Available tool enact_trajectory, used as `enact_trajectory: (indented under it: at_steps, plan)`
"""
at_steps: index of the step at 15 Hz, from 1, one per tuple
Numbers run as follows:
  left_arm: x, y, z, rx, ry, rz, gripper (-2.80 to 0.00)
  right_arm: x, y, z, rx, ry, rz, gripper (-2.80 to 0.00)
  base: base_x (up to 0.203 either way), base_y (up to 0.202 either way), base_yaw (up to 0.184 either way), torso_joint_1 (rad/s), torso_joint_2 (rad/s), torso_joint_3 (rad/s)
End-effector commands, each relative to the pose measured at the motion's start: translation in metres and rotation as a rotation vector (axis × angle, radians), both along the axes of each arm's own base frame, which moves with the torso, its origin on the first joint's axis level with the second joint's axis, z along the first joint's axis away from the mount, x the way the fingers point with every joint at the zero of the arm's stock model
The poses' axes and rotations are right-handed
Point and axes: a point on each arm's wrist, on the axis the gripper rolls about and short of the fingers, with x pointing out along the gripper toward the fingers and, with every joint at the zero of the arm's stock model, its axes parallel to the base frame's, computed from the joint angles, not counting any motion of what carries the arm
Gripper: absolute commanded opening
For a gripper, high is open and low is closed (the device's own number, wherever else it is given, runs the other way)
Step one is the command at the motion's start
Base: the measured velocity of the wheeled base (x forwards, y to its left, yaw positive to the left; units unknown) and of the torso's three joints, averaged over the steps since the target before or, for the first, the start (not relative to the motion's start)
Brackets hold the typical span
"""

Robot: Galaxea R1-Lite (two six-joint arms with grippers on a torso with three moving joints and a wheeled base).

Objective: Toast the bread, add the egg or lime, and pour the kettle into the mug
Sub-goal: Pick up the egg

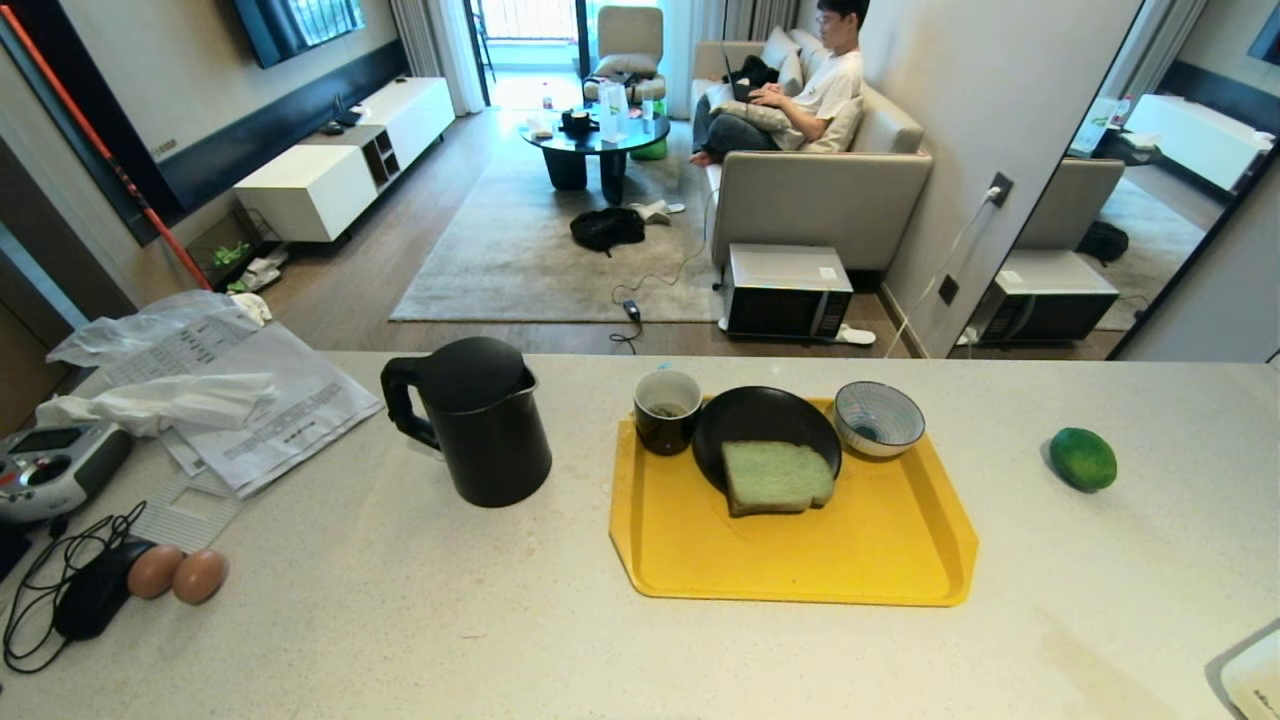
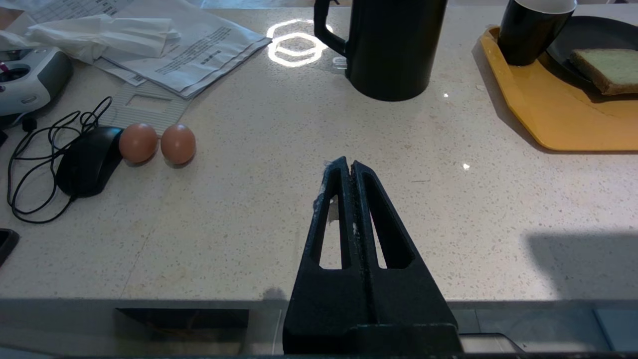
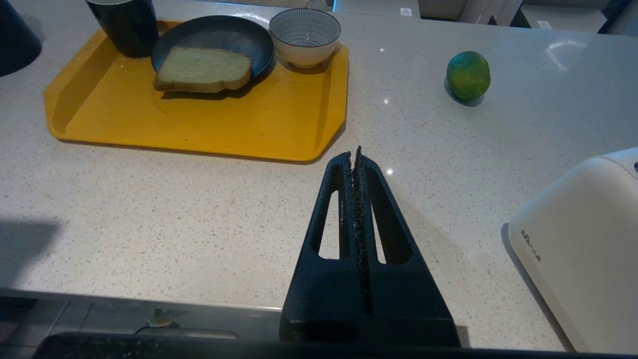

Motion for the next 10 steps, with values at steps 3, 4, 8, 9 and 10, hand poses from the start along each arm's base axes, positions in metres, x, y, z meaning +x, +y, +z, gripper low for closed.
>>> enact_trajectory:
  at_steps: [3, 4, 8, 9, 10]
  plan:
    - [0.0000, 0.0000, 0.0001, 0.000, 0.001, 0.000, -2.80, 0.0001, 0.0000, 0.0001, -0.002, 0.001, 0.001, -2.80, 0.000, 0.000, 0.000, 0.000, 0.00, 0.000]
    - [0.0001, 0.0000, 0.0000, 0.000, 0.001, 0.000, -2.80, 0.0001, 0.0000, 0.0001, -0.002, 0.001, 0.000, -2.80, 0.000, 0.000, 0.000, 0.000, 0.00, 0.000]
    - [0.0000, 0.0000, 0.0001, 0.000, 0.001, 0.000, -2.80, 0.0001, 0.0000, 0.0001, -0.002, 0.001, 0.000, -2.80, 0.000, 0.000, 0.000, 0.000, 0.00, 0.000]
    - [0.0000, 0.0000, 0.0001, 0.000, 0.001, 0.000, -2.80, 0.0001, 0.0000, 0.0001, -0.002, 0.001, 0.000, -2.80, 0.000, 0.000, 0.000, 0.000, 0.00, 0.000]
    - [0.0002, 0.0000, -0.0003, 0.000, 0.002, 0.000, -2.80, 0.0001, 0.0000, 0.0001, -0.002, 0.001, 0.000, -2.80, 0.000, 0.000, 0.000, 0.000, 0.00, 0.000]
